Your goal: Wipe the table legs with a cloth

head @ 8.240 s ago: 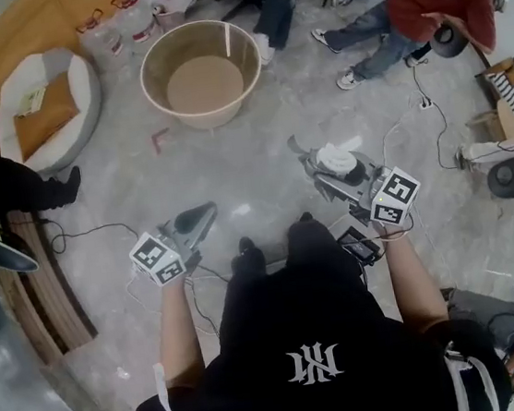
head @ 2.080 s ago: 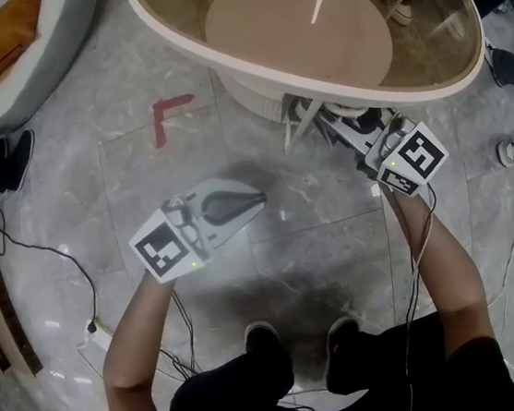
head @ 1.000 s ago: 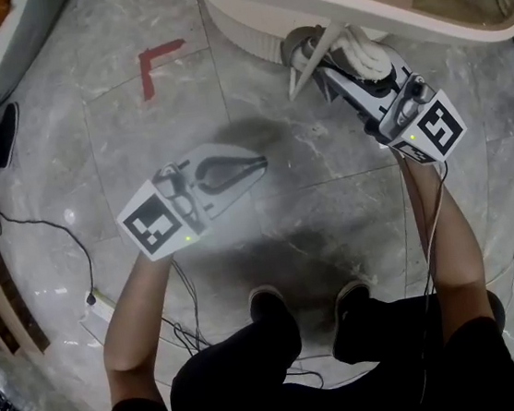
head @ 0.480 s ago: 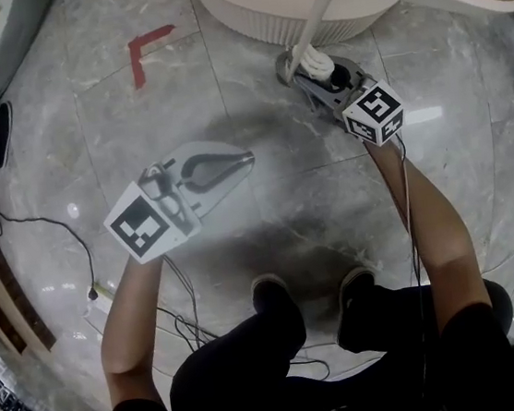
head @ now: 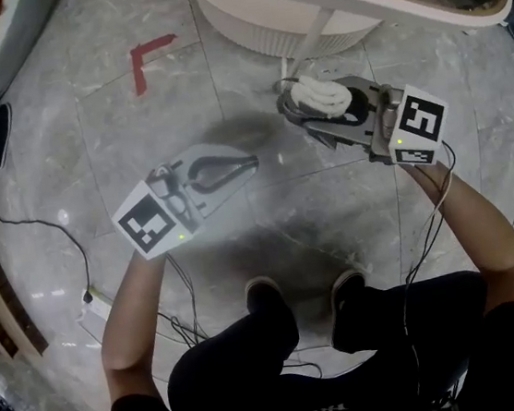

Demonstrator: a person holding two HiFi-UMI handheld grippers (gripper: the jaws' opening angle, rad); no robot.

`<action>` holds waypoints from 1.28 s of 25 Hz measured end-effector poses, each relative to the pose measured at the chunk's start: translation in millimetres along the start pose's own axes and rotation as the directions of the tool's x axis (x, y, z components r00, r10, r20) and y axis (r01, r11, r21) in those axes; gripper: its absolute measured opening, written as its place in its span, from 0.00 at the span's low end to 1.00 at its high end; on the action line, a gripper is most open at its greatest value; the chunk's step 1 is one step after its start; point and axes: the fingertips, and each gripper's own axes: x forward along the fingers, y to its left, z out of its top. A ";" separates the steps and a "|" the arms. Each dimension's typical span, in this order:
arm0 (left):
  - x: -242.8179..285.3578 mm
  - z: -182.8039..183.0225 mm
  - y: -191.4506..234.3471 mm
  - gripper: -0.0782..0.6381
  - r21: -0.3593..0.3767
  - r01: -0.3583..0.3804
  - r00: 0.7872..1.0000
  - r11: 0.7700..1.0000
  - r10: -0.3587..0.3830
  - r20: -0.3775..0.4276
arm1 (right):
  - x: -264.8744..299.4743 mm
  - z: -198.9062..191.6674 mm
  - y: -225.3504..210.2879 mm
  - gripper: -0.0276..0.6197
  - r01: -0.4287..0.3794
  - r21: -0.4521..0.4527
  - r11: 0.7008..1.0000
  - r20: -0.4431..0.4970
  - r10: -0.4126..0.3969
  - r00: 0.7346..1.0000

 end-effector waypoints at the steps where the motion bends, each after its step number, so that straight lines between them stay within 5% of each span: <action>1: -0.7 2.7 1.8 0.12 0.011 -0.002 1.000 1.000 0.001 0.004 | -7.9 36.9 9.4 0.22 0.009 -0.022 1.000 0.089 -0.007 0.996; 5: -1.2 8.0 -0.6 0.12 0.065 0.017 1.000 0.998 -0.017 0.008 | -36.1 126.9 12.3 0.22 0.163 0.001 0.987 0.284 -0.156 0.946; 10: -1.5 2.5 -6.9 0.12 0.086 0.034 0.999 0.996 -0.033 -0.010 | -44.7 159.9 -3.0 0.22 0.223 0.032 0.974 0.269 -0.223 0.937; 15: 1.7 -0.8 -5.5 0.12 0.075 0.032 0.999 0.997 -0.031 -0.014 | -37.6 121.4 -23.8 0.22 0.244 0.051 0.969 0.208 -0.249 0.946; 24: 0.0 -18.3 -12.6 0.12 0.085 0.045 0.999 0.995 -0.043 -0.031 | 1.9 -10.5 -68.4 0.22 0.236 0.145 0.961 0.096 -0.251 0.963; 32: -0.3 -34.9 -15.9 0.12 0.070 0.056 0.998 0.996 -0.053 -0.044 | 12.0 -35.2 -79.9 0.23 0.248 0.111 0.962 0.185 -0.265 0.946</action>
